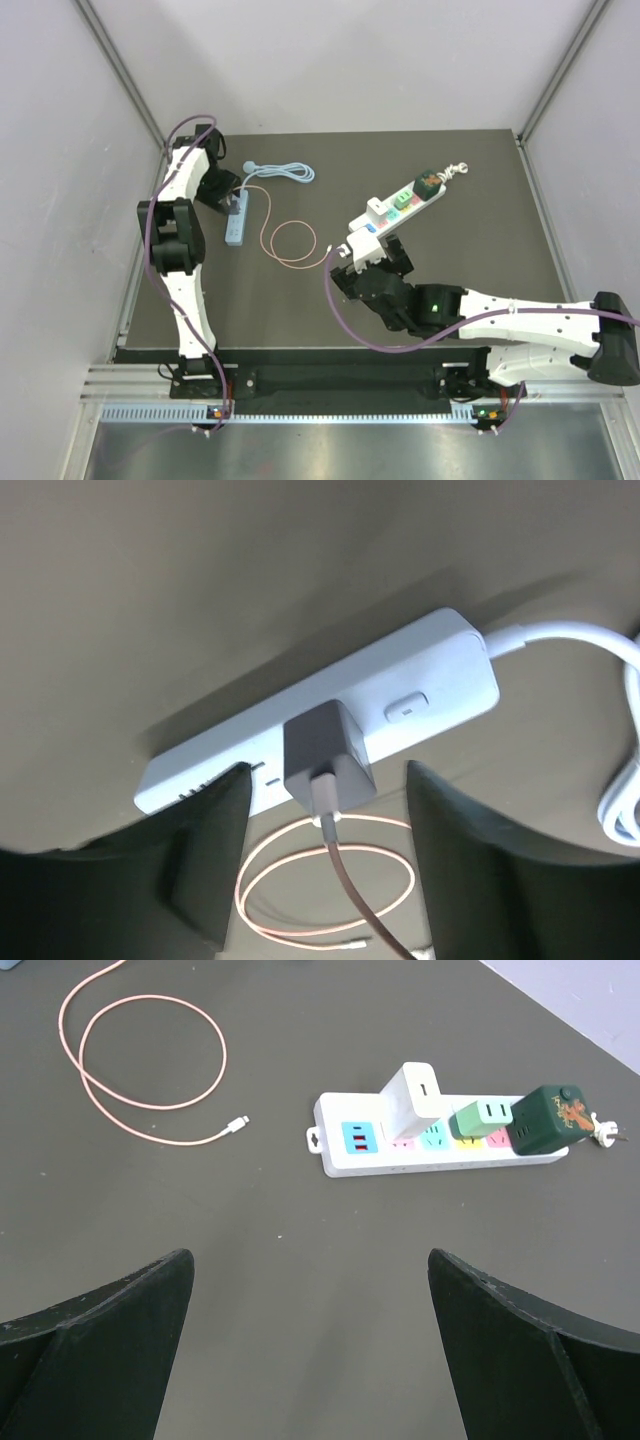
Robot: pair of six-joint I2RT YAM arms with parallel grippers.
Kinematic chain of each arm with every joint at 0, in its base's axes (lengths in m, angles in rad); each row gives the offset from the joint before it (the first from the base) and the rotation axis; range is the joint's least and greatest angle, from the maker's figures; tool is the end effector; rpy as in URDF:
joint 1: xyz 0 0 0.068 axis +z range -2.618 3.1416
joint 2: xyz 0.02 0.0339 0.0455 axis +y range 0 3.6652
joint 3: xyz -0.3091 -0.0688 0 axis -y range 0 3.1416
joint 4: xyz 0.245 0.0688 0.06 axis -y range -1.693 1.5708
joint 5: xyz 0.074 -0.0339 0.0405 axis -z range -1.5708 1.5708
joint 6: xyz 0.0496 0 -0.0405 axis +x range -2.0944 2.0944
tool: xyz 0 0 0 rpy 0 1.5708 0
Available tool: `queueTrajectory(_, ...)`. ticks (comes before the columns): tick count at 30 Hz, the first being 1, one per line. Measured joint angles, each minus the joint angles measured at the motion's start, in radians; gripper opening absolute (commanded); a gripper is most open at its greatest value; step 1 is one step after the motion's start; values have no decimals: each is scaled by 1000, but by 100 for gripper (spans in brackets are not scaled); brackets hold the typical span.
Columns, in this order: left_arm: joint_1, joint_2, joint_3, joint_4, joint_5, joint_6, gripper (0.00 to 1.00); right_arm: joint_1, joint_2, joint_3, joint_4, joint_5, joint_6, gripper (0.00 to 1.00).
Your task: Insert the plug
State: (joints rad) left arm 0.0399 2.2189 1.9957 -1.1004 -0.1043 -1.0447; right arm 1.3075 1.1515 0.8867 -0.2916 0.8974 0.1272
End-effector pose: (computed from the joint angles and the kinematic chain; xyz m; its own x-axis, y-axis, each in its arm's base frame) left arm 0.4884 0.0247 0.2446 -0.4302 -0.8779 -0.2102 -0.8705 0.4651 -0.1609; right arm 0.0987 0.2172 0.3342 -0.1908 -0.4039 -0.8947 -0.4085 0.8614 -0.3018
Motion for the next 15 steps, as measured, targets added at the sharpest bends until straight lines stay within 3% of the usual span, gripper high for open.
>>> queueTrajectory(6,0,-4,-24,3,-50,11,86,8,-7,0,-2,3,1,100)
queueTrajectory(15,16,-120,-71,20,-158,13,87,16,-25,0,0,3,-1,100)
